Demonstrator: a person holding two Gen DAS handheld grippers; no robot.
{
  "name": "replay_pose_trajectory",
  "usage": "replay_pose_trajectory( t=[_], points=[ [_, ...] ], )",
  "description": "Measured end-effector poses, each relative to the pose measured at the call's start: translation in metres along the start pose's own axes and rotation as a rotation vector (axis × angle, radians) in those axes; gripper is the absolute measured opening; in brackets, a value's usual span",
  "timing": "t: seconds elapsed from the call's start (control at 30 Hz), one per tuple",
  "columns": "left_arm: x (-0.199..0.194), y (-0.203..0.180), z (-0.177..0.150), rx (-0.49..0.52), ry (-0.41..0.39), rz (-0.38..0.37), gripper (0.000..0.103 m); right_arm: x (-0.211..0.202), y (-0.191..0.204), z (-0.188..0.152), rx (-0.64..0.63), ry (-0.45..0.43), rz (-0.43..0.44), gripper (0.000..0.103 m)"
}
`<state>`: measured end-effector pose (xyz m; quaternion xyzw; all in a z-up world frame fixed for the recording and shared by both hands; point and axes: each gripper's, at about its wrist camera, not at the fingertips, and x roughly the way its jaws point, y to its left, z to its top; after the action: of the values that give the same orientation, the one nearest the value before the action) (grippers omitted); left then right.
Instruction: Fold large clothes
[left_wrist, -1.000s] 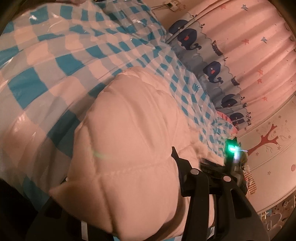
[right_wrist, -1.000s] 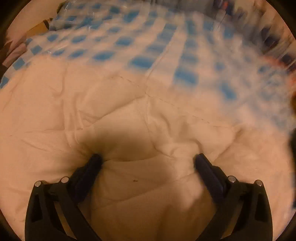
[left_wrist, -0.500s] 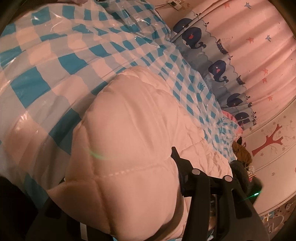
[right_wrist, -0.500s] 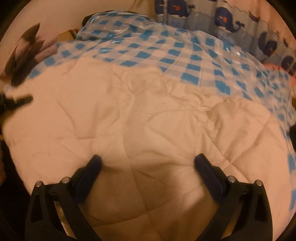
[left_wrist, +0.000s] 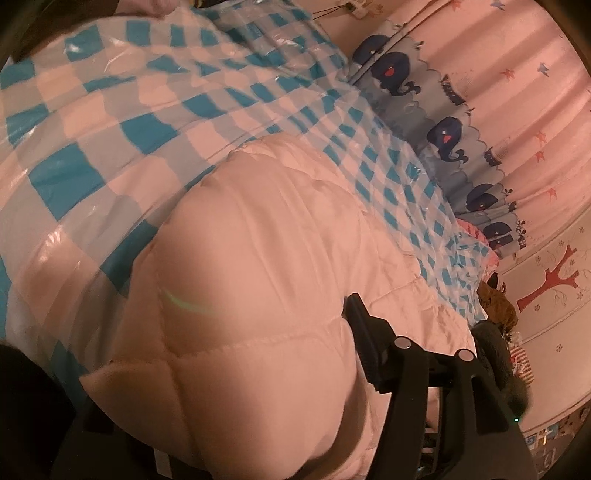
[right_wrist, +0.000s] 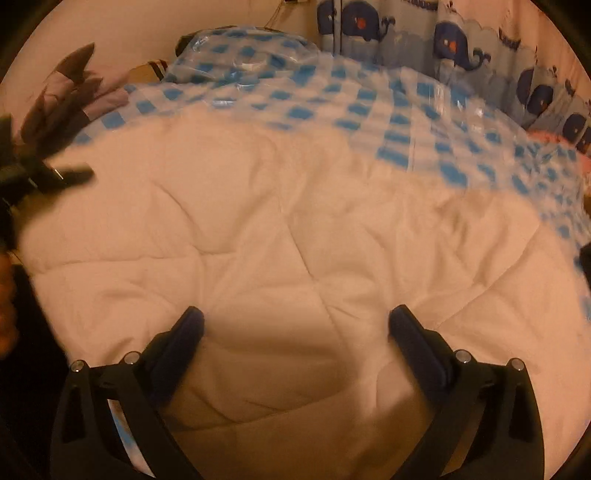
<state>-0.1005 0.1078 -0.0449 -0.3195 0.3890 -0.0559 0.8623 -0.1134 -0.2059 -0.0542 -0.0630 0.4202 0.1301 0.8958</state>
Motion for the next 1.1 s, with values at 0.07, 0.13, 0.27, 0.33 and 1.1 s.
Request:
replay_pose_trajectory(
  t=[0.07,0.13,0.27,0.33,1.1],
  points=[
    [-0.008,-0.018,-0.002,0.059,-0.033,0.003,0.053,0.003,0.004,0.0,-0.017,0.0,-0.019,0.098],
    [-0.019,-0.041,-0.002,0.117,-0.069,-0.023,0.044,0.005,0.004,0.0,-0.021,0.001,-0.026,0.098],
    [-0.034,-0.097,-0.006,0.236,-0.097,-0.1,0.036,0.002,0.005,-0.005,-0.014,-0.016,-0.02,0.098],
    [-0.037,-0.128,-0.012,0.3,-0.093,-0.138,0.034,-0.001,0.003,-0.006,-0.008,-0.017,-0.008,0.098],
    [0.034,-0.363,-0.114,0.917,0.294,-0.23,0.032,-0.092,-0.088,-0.063,-0.116,0.085,0.266,0.097]
  ],
)
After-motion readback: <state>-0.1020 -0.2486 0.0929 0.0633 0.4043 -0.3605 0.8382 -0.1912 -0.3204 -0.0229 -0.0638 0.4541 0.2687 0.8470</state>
